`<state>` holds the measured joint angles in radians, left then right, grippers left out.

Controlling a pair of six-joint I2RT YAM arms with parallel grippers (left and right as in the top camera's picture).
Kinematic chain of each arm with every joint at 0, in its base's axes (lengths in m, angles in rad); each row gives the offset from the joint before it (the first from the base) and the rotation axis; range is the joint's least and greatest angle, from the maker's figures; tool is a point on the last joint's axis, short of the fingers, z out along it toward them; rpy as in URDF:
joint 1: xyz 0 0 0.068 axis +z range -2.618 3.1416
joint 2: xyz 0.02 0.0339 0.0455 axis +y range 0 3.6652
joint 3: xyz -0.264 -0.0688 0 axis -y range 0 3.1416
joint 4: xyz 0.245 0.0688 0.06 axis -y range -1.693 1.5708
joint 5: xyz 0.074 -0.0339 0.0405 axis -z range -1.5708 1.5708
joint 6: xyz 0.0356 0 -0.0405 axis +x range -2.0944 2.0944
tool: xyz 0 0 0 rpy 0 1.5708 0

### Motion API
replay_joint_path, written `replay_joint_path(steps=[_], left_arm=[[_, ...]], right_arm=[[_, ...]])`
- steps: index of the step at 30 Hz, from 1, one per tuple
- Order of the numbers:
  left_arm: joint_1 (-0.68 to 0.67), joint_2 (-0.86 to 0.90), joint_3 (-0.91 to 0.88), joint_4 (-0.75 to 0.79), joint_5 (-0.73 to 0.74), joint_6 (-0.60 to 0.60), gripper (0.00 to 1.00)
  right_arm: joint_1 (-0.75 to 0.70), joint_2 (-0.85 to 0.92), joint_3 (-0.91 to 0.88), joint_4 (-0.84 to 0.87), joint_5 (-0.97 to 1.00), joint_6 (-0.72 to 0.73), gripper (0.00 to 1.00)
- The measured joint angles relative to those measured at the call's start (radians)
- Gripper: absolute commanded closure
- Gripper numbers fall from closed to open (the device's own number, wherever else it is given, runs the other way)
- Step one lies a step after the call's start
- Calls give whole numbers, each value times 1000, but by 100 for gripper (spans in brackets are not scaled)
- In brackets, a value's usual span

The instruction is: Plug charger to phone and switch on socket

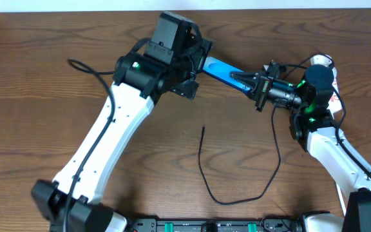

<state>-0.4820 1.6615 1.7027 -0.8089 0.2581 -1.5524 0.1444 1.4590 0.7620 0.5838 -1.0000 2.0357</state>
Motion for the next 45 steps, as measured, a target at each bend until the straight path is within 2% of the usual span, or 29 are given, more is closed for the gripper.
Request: replay_joint_path(steps=[12, 20, 29, 34, 42, 45], left_arm=[[1, 140, 0, 121, 104, -1, 0], [1, 153, 0, 159, 126, 0, 2], [1, 153, -10, 357, 130, 146, 2], [2, 153, -59, 431, 141, 147, 2], [4, 153, -209, 702, 203, 88, 2], [4, 154, -236, 717, 211, 56, 2]], right_arm=[[0, 0, 0, 0, 51, 3, 98], [-9, 0, 0, 0, 103, 3, 98], [-17, 0, 0, 0, 156, 3, 99], [-19, 0, 0, 0, 168, 3, 99], [-53, 0, 0, 0, 176, 3, 99], [-55, 0, 0, 0, 179, 3, 99]])
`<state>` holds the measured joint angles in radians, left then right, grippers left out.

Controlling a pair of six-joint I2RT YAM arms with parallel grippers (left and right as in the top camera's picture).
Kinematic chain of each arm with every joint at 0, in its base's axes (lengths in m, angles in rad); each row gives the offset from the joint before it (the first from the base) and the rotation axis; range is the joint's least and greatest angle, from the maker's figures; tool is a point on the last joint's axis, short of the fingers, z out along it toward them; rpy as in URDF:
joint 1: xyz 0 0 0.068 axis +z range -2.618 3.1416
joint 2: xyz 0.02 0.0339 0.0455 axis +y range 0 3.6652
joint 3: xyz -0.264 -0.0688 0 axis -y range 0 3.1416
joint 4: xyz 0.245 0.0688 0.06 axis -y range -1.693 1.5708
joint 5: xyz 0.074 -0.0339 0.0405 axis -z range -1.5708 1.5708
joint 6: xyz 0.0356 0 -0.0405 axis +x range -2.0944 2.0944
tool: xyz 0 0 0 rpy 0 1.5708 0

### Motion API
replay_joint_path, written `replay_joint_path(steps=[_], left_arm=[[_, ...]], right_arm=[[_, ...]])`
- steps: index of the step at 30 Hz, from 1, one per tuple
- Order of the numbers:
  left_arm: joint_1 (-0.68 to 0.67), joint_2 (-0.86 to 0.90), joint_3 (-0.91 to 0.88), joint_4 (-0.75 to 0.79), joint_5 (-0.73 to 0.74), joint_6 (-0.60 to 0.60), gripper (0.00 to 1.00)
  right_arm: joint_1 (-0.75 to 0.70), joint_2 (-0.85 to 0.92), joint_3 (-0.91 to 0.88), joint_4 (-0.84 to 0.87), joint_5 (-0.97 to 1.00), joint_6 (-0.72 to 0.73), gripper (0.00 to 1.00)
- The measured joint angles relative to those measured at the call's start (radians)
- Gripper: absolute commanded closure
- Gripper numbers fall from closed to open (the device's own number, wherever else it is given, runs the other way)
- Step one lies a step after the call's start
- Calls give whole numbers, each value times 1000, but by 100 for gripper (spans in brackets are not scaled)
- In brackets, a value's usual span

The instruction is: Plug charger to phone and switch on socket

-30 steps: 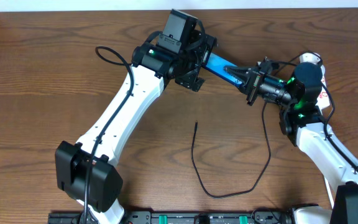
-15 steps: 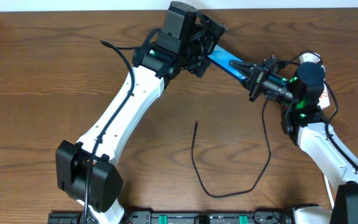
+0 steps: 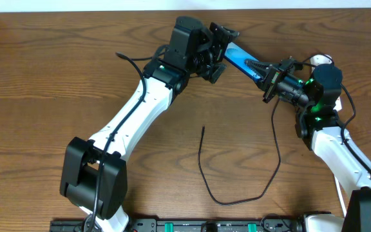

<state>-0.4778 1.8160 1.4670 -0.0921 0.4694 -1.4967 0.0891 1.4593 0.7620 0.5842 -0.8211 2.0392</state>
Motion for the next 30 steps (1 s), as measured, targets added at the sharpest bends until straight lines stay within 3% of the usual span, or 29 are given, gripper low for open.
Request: replay_joint_path(steps=[11, 16, 26, 30], left_arm=[[-12, 0, -7, 5, 3, -47, 1], [-19, 0, -7, 6, 3, -86, 13], [-27, 0, -7, 6, -3, -104, 13], [-37, 0, -7, 6, -5, -106, 27]], right_arm=[[0, 0, 0, -1, 5, -14, 99], [1, 0, 0, -3, 7, -31, 99], [31, 0, 0, -3, 13, -33, 99], [34, 0, 0, -3, 16, -33, 99]])
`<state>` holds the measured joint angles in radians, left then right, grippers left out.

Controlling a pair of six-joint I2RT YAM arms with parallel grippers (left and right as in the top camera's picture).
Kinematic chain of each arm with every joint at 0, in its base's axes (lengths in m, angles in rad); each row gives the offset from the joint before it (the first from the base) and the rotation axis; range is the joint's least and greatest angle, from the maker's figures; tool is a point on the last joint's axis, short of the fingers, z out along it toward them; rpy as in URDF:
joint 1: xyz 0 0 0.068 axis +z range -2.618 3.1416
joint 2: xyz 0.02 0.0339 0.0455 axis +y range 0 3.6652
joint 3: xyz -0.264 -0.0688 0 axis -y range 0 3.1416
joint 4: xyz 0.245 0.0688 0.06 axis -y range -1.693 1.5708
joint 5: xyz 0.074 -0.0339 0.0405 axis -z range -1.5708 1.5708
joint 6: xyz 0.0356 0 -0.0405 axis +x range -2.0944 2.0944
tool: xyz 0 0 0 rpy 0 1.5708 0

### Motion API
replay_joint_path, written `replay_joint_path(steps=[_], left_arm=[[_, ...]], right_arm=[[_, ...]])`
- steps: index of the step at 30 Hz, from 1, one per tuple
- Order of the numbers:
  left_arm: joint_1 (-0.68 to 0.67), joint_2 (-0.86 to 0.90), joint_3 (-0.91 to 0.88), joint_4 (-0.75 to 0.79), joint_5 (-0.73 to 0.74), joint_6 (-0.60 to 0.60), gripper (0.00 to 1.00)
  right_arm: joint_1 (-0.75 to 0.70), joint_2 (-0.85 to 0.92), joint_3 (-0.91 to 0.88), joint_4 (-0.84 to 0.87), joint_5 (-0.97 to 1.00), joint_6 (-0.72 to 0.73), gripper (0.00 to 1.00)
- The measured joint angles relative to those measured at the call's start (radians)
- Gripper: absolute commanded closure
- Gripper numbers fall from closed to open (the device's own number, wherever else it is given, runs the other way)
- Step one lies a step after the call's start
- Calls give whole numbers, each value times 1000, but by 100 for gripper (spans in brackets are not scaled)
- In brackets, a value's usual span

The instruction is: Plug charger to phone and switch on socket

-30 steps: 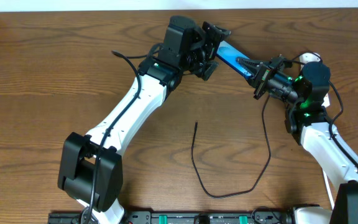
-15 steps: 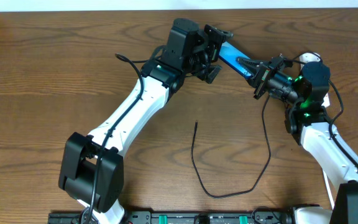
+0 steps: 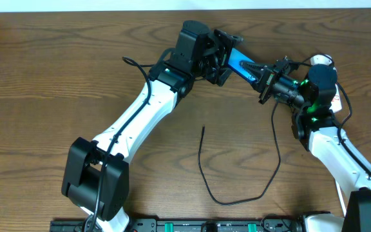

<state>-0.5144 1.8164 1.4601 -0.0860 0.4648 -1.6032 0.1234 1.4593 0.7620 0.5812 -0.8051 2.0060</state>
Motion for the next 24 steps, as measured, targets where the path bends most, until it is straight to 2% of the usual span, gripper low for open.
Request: replay_joint_path(steps=[1, 3, 11, 15, 24], left_arm=[[-2, 0, 0, 0, 0, 2, 33], [-3, 0, 0, 0, -1, 0, 38], [-3, 0, 0, 0, -4, -8, 49], [-3, 0, 0, 0, -8, -15, 59], [-3, 0, 0, 0, -23, -18, 85]], right_arm=[[0, 0, 0, 0, 3, 0, 99], [0, 0, 0, 0, 4, 0, 99], [0, 0, 0, 0, 11, 0, 99], [0, 0, 0, 0, 12, 0, 99], [0, 0, 0, 0, 12, 0, 99]])
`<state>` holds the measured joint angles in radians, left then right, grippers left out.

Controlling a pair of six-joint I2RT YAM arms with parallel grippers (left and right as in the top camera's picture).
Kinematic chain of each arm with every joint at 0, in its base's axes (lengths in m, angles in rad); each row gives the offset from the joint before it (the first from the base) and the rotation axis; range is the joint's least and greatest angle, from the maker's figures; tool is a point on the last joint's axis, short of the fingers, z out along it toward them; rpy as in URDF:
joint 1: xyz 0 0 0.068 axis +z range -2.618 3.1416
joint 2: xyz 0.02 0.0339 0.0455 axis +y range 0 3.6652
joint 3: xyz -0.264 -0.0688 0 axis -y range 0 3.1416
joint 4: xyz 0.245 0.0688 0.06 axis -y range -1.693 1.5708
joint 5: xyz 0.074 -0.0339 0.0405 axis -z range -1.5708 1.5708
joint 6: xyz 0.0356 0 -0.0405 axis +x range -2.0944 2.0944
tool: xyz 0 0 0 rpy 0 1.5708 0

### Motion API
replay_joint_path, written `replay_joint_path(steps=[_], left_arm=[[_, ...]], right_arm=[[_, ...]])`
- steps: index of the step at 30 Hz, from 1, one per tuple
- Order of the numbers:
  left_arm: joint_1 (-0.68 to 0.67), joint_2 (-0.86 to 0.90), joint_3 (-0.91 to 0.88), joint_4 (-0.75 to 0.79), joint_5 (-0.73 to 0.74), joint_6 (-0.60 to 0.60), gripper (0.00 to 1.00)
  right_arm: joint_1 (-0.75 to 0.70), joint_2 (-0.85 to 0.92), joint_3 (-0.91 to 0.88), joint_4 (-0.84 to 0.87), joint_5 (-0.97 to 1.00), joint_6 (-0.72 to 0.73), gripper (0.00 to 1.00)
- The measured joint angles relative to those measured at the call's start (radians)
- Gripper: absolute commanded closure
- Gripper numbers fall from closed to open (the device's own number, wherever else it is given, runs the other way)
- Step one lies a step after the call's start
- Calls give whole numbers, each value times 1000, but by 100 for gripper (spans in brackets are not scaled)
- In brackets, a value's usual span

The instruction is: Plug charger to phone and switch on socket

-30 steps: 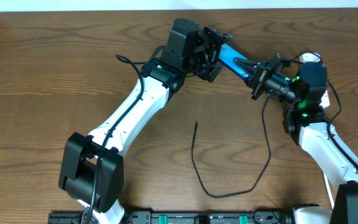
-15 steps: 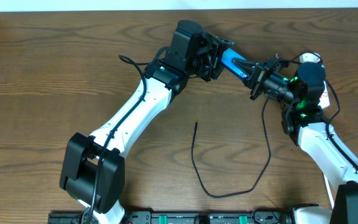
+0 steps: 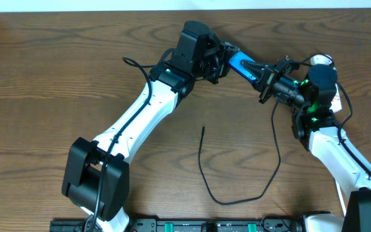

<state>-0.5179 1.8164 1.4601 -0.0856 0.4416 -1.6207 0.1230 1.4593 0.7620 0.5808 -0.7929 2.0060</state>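
Note:
The blue phone [image 3: 242, 63] lies slanted at the back of the table, held at both ends. My left gripper [image 3: 224, 59] is shut on its upper left end. At its lower right end my right gripper [image 3: 261, 76] is shut on it too. The black charger cable [image 3: 224, 201] loops over the wood in front, its free plug end [image 3: 203, 129] lying loose near the middle. The cable's other end runs up under my right arm. A white socket [image 3: 321, 60] peeks out behind the right wrist, mostly hidden.
The wooden table [image 3: 57, 96] fills the view. My left arm stretches diagonally from the front left to the back middle. The right arm comes in from the front right corner. A black rail runs along the front edge.
My left gripper's fingers stood wide around the phone's left end and are now closed on it. The phone, the right gripper and the cable are where they were.
First my left gripper hung over the phone's left end while the right gripper held its right end. Then the phone sat farther back and right, with the left gripper stretched after it. The left fingers then straddled that end and now grip it.

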Motion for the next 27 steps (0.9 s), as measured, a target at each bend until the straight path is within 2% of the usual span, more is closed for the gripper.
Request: replay_joint_path(steps=[3, 14, 16, 19, 21, 22, 27], left_arm=[[0, 0, 0, 1, -1, 4, 92], [0, 0, 0, 4, -3, 24, 93], [0, 0, 0, 4, -3, 24, 93], [0, 0, 0, 0, -2, 17, 93], [0, 0, 0, -5, -3, 17, 93], [0, 1, -2, -7, -4, 17, 93], [7, 7, -8, -11, -3, 21, 93]], right_arm=[[0, 0, 0, -2, -2, 1, 99], [0, 0, 0, -3, 1, 25, 99], [0, 0, 0, -4, 1, 25, 86], [0, 0, 0, 0, 0, 8, 32], [0, 0, 0, 7, -4, 4, 6], [0, 0, 1, 8, -6, 2, 1], [-13, 0, 1, 9, -20, -7, 1]])
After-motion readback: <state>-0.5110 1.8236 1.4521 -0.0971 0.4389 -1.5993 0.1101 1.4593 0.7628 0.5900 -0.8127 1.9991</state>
